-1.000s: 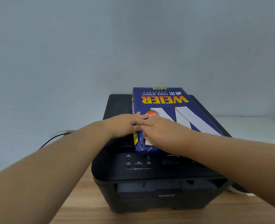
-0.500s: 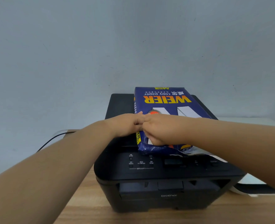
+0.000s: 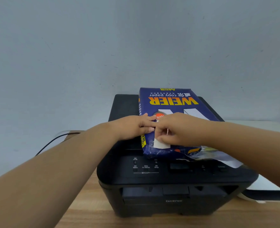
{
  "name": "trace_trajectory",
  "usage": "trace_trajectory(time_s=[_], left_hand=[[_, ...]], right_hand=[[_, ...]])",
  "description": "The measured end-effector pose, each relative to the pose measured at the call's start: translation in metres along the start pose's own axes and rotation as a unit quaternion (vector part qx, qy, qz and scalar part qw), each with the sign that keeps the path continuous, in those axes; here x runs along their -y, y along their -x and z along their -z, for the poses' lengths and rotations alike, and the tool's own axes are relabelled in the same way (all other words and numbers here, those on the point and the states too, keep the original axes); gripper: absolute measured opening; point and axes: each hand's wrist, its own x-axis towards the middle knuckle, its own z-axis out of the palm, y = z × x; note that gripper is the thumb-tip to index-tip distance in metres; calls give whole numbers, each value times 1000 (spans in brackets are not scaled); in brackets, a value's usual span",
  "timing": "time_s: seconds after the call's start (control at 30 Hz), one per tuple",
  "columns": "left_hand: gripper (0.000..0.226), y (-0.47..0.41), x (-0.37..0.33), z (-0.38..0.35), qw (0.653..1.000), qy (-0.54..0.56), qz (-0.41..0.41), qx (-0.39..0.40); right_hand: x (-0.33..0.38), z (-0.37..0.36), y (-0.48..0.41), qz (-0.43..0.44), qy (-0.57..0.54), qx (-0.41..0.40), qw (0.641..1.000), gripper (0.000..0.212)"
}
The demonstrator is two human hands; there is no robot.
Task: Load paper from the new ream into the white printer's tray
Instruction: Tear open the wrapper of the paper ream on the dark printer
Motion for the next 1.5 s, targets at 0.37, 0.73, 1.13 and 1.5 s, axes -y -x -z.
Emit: trace_trajectory(time_s=[0.37, 0.73, 1.13, 1.5], left_hand=[[38, -1, -2, 0, 1000, 14, 6, -6], [42, 0, -5, 1, 1000, 8, 29, 3], [42, -1, -6, 1, 1000, 0, 31, 4], [42, -2, -5, 1, 999, 10, 34, 8]], right_hand=[[11, -8, 7, -39, 19, -13, 999, 25], [20, -15, 17, -25, 177, 19, 984, 22], [45, -27, 44, 24, 177, -179, 968, 20], [83, -99, 75, -56, 150, -267, 950, 18]])
